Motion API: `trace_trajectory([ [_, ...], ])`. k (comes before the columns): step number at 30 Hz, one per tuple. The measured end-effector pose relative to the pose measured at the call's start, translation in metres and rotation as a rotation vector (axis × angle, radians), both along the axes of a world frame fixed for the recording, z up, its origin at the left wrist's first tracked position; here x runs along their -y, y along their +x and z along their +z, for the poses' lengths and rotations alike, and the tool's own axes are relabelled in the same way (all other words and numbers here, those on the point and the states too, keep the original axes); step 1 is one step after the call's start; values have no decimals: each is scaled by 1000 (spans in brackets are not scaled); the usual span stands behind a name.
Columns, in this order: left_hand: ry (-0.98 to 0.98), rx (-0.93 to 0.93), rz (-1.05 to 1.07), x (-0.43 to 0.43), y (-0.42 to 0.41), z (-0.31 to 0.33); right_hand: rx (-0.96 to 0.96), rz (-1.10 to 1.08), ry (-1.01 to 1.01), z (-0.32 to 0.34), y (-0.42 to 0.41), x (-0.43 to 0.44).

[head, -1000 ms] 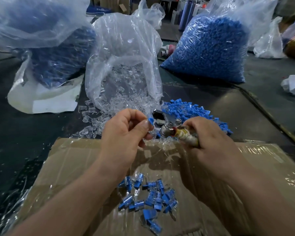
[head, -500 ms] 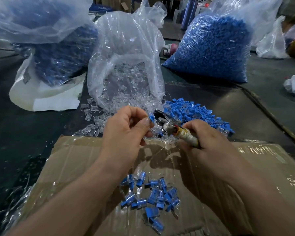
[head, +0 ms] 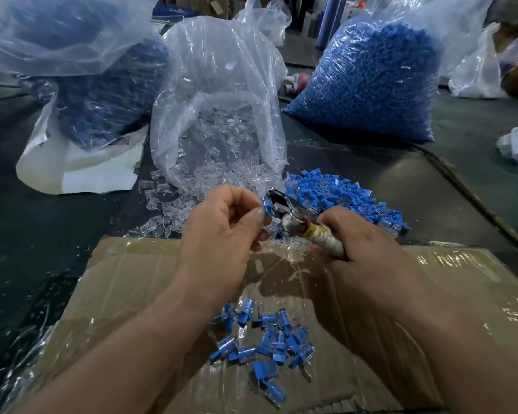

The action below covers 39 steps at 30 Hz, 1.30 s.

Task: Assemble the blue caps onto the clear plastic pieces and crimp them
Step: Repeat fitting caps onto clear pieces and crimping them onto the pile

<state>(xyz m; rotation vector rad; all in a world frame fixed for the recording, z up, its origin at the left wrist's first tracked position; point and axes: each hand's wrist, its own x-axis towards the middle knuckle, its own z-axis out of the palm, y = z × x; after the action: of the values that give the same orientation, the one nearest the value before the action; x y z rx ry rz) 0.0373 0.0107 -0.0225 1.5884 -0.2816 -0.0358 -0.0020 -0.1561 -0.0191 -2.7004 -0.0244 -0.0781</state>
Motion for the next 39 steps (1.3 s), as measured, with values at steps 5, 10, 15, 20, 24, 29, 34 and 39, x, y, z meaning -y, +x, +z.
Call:
trace_trajectory([
  [5,14,17,18,1,-1,0,9,-33,-29,1,-1,-3],
  [10,33,22,32,0,-3,-1,11,-49,-50,0,-1,-7],
  [15,56,44,50,0,-3,0,22,-65,-31,-1,-2,-10],
  [20,65,28,55,-1,-2,-1,-2,-7,-18,1,0,-3],
  [24,-25,19,58,-4,2,0,-105,42,-66,4,1,12],
  [29,-89,-52,-329,-7,-3,4,-190,78,-174,-1,4,12],
  [34,195,54,-525,-2,-8,0,-254,110,-210,-5,6,19],
  [39,315,86,-596,-2,-9,-1,-274,148,-157,-2,4,25],
])
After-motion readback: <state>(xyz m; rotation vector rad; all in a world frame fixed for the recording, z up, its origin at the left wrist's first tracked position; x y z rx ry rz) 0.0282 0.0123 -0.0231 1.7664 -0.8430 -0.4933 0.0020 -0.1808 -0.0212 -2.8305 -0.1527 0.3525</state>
